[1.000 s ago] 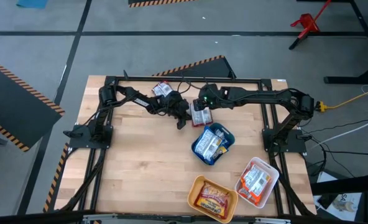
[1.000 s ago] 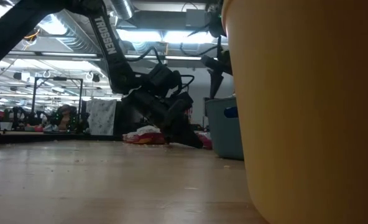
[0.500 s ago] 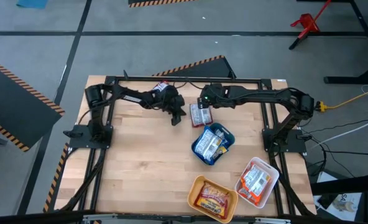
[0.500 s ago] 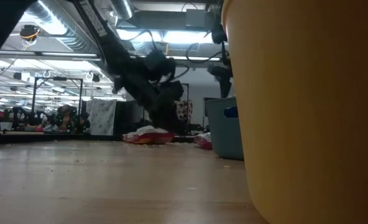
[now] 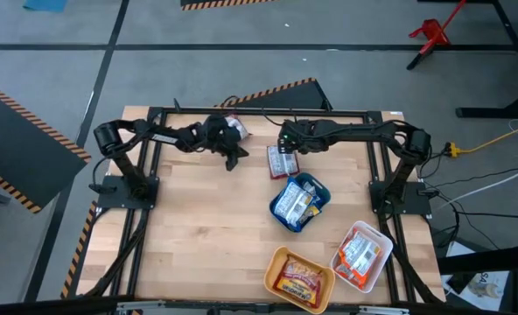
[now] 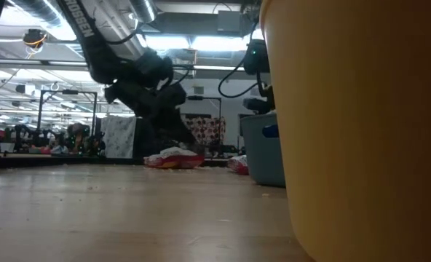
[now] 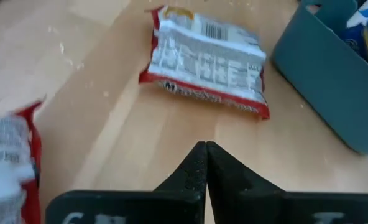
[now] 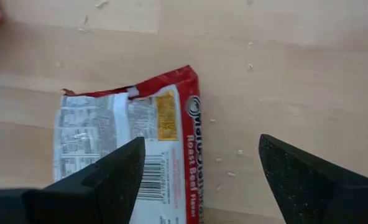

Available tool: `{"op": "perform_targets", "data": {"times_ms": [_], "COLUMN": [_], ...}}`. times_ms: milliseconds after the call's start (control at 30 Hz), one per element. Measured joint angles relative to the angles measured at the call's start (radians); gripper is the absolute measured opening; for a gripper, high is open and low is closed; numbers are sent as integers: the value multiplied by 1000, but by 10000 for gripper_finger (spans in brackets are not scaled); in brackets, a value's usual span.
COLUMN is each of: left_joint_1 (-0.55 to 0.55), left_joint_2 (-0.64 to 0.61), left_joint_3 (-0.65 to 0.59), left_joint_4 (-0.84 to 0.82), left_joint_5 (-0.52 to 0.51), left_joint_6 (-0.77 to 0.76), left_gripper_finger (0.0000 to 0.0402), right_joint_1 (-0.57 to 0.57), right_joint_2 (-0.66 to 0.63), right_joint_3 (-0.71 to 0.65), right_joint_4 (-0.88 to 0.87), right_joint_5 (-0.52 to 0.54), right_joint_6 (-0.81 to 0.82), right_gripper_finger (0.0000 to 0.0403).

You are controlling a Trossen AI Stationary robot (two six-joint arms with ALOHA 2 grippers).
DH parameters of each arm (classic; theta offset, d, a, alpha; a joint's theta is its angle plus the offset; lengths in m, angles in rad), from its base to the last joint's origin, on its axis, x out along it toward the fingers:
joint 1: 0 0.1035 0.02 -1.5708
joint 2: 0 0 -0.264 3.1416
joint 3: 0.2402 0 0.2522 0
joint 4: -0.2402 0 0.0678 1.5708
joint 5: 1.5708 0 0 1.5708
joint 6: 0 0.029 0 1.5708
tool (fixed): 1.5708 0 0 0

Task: Sort Maruchan noodles
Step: Put the right red noodle pack into the yellow bin

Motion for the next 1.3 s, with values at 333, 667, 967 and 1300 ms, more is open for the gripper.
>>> {"op": "perform_targets", "data": {"times_ms": [333,667,967,1300], "left_joint_1": [9,12,-4,-95], "left_joint_2": [-4,-4,-4,-5], "left_joint_3": [-53,-53,-52,-51], "left_joint_4": [28,29,45,247], "left_joint_5": [101,154,93,25], "left_joint_6": [-21,-27,-143,-235], "left_gripper_finger": [0,0,0,0], "right_joint_1": [7,6,8,7], "right_joint_2": [20,86,93,75], "right_joint_3": [0,3,36,41], "right_joint_4": [-65,0,97,275], "right_joint_5": [-67,-171,-278,-284], "right_joint_6": [17,-30,-203,-282], "right_gripper_finger": [298,298,298,298]}}
